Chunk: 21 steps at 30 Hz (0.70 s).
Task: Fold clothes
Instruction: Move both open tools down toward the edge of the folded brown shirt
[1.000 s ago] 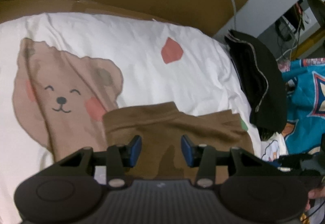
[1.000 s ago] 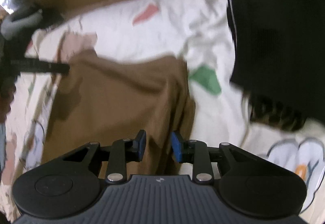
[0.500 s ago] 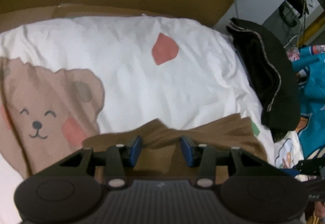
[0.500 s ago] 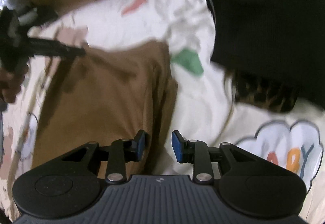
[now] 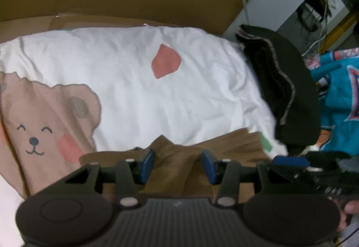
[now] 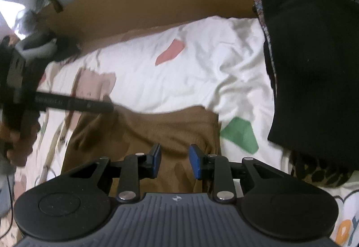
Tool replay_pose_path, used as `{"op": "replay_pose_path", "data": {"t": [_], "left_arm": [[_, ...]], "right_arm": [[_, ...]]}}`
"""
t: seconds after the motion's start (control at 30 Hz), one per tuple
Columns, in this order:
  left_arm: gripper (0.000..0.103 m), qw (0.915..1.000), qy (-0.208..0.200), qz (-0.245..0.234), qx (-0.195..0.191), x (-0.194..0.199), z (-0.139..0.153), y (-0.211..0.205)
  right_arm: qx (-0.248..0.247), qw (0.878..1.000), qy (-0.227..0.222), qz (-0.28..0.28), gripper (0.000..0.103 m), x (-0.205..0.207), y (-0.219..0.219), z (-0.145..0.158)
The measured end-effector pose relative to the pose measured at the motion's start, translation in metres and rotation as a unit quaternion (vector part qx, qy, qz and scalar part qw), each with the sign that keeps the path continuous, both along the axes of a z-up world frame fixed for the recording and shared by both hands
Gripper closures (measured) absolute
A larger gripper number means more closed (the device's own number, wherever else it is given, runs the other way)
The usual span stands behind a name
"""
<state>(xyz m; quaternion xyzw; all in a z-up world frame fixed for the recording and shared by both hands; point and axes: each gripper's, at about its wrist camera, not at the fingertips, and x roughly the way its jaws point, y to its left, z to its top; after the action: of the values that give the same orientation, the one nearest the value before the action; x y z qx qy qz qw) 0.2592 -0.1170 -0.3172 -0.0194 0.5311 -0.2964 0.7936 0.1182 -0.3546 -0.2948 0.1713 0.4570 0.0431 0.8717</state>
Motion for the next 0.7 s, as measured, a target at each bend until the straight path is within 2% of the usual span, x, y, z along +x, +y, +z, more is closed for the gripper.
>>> {"op": "replay_pose_path", "data": {"t": [0.07, 0.2, 0.3, 0.33, 0.4, 0.47, 0.53, 0.6, 0.7], "left_arm": [[0.055, 0.9997, 0.005, 0.011, 0.02, 0.005, -0.01, 0.001], [0.052, 0.9994, 0.012, 0.023, 0.024, 0.013, -0.025, 0.008], [0.044, 0.9987, -0.009, 0.011, 0.049, 0.012, -0.027, 0.002], [0.039, 0.998, -0.019, 0.006, 0.06, 0.011, -0.027, -0.001], [0.035, 0.9967, -0.031, 0.005, 0.075, 0.011, -0.029, -0.004], [0.035, 0.9973, -0.025, 0.011, 0.069, 0.012, -0.027, -0.002], [0.041, 0.9977, -0.024, 0.012, 0.063, 0.011, -0.022, 0.0], [0.044, 0.9977, -0.028, 0.011, 0.061, 0.009, -0.014, 0.004], [0.044, 0.9983, -0.031, 0.017, 0.046, 0.006, 0.0, 0.012]], "right_arm": [[-0.001, 1.0, 0.008, -0.001, 0.068, 0.006, 0.0, -0.005], [-0.006, 0.999, 0.039, -0.009, 0.071, 0.012, -0.002, -0.023], [-0.009, 0.999, 0.051, -0.016, 0.08, 0.013, -0.004, -0.033], [-0.008, 0.998, 0.052, -0.019, 0.08, 0.014, -0.005, -0.035], [-0.004, 0.998, 0.055, -0.025, 0.08, 0.015, -0.007, -0.038], [-0.004, 0.998, 0.058, -0.028, 0.08, 0.017, -0.006, -0.038], [-0.009, 0.998, 0.056, -0.028, 0.08, 0.016, -0.005, -0.033], [-0.01, 0.998, 0.047, -0.027, 0.08, 0.013, -0.004, -0.025], [-0.014, 0.999, 0.024, -0.019, 0.078, 0.009, 0.0, -0.011]]}}
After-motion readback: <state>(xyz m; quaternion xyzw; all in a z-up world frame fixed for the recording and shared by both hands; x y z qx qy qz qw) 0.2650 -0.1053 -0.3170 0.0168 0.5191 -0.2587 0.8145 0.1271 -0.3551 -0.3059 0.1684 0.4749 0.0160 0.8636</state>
